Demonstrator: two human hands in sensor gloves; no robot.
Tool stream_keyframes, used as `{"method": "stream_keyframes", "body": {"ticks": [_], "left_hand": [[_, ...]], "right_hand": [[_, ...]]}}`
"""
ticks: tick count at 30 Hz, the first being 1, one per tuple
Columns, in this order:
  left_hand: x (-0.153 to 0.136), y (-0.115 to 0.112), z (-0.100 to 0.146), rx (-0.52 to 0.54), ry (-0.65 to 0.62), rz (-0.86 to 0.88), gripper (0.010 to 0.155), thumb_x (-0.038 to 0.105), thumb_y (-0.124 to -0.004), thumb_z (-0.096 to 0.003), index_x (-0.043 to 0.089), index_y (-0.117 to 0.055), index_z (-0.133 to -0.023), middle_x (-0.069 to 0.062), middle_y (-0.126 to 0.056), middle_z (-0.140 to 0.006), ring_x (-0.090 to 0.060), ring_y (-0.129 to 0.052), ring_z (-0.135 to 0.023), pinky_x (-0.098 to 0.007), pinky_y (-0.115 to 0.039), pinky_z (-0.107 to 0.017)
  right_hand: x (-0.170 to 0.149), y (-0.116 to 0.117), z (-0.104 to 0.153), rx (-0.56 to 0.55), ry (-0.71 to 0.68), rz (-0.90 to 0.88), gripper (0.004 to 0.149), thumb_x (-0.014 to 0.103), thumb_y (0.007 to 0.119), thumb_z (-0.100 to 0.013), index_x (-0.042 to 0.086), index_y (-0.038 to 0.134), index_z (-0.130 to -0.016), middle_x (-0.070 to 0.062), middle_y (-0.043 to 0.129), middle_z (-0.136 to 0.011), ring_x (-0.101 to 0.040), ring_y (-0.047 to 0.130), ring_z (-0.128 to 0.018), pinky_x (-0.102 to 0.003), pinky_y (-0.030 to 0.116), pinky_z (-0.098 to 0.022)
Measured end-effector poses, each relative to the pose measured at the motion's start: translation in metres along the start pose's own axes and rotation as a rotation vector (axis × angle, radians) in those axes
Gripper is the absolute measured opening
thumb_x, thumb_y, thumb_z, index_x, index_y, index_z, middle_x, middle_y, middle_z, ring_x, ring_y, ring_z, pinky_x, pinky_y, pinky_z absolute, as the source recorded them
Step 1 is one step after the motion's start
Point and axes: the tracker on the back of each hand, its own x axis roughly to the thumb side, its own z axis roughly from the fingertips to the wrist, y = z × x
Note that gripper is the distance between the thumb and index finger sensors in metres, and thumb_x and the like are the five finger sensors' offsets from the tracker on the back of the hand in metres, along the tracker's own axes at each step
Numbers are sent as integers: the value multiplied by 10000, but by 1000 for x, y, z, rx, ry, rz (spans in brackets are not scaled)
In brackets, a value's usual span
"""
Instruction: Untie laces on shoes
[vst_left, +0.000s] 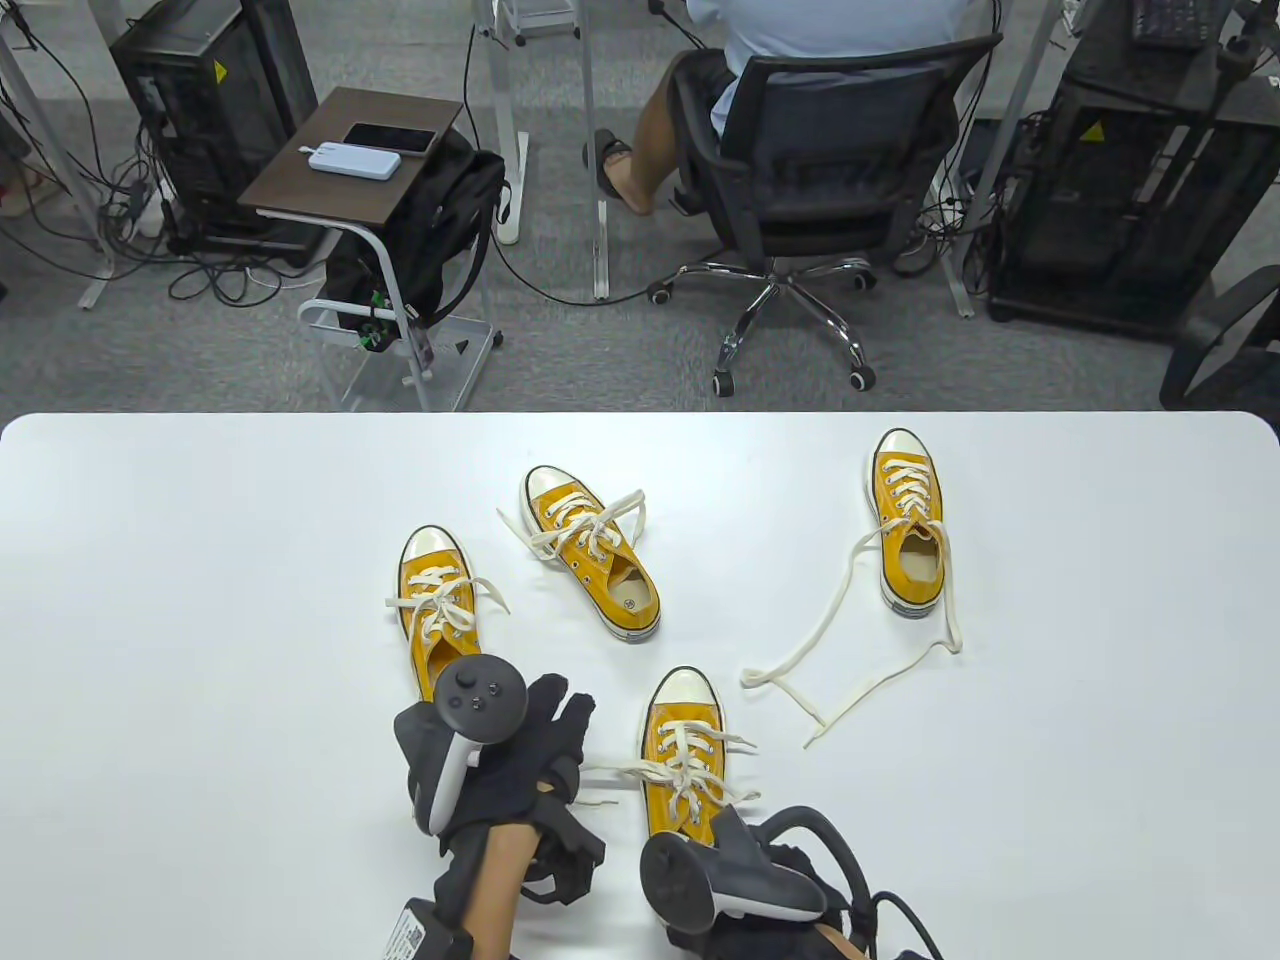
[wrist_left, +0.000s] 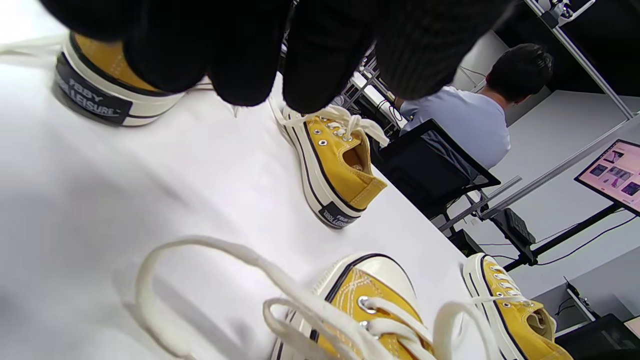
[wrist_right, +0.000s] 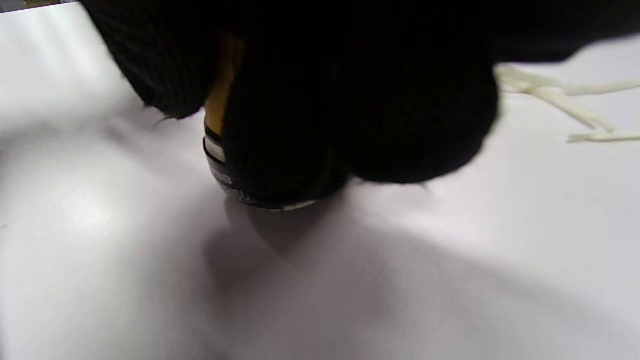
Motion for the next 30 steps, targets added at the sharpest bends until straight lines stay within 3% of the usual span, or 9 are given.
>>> {"method": "stream_keyframes", "body": {"ticks": [4,8,12,17,20,23,27,30], "left_hand": [[2,-4,-1,-14,-2,-23,629,528,-695,-517,206,-761,-1054,-223,-751,-1010,-487,-771,-810,-560,-714,-533],[5,-7,0,-28,-14,-30,628,525,-696,-517,203,-762,-1053,-225,-756,-1005,-489,-773,-806,-559,-715,-531],[12,-9,4,-48,-54,-32,643,509,-728,-512,191,-729,-1070,-218,-773,-993,-484,-788,-797,-557,-724,-523],[25,-15,11,-98,-106,-72,607,473,-784,-496,175,-787,-1026,-201,-843,-932,-470,-838,-751,-547,-754,-488],[33,-21,16,-146,-139,-110,572,451,-819,-484,172,-830,-983,-187,-890,-879,-460,-872,-714,-539,-774,-455],[37,-28,21,-217,-164,-157,537,426,-853,-468,169,-875,-940,-177,-935,-830,-454,-908,-673,-534,-793,-423],[43,-40,23,-285,-177,-227,543,424,-882,-450,165,-891,-927,-178,-952,-814,-459,-921,-657,-535,-802,-404],[45,-52,25,-350,-169,-292,589,456,-906,-430,156,-886,-937,-184,-950,-823,-465,-922,-661,-540,-801,-401]], "right_hand": [[-2,3,-2,29,-21,-26,513,472,817,-441,144,893,-827,-81,1084,-511,-306,1037,-304,-413,859,-169],[-11,-9,9,13,-35,-76,630,521,779,-453,115,786,-935,-119,1047,-608,-332,1031,-362,-423,860,-203],[-31,-34,21,-68,-3,-177,551,504,774,-469,126,863,-861,-131,1052,-557,-354,1026,-362,-443,854,-203],[-63,-69,23,-302,154,-310,446,399,835,-460,121,917,-799,-167,1050,-516,-395,1011,-353,-483,831,-200],[-68,-79,12,-500,149,-230,480,319,871,-447,198,838,-910,-245,907,-835,-445,936,-578,-560,782,-386],[-65,-72,-7,-464,98,-114,602,311,891,-433,305,697,-1004,-270,625,-1079,-489,754,-836,-617,661,-551],[-58,-55,-30,-388,55,6,625,292,907,-421,356,676,-998,-262,466,-1155,-497,664,-918,-633,621,-589],[-59,-39,-42,-382,38,55,568,336,911,-400,352,755,-946,-249,490,-1148,-483,693,-907,-629,635,-582]]}}
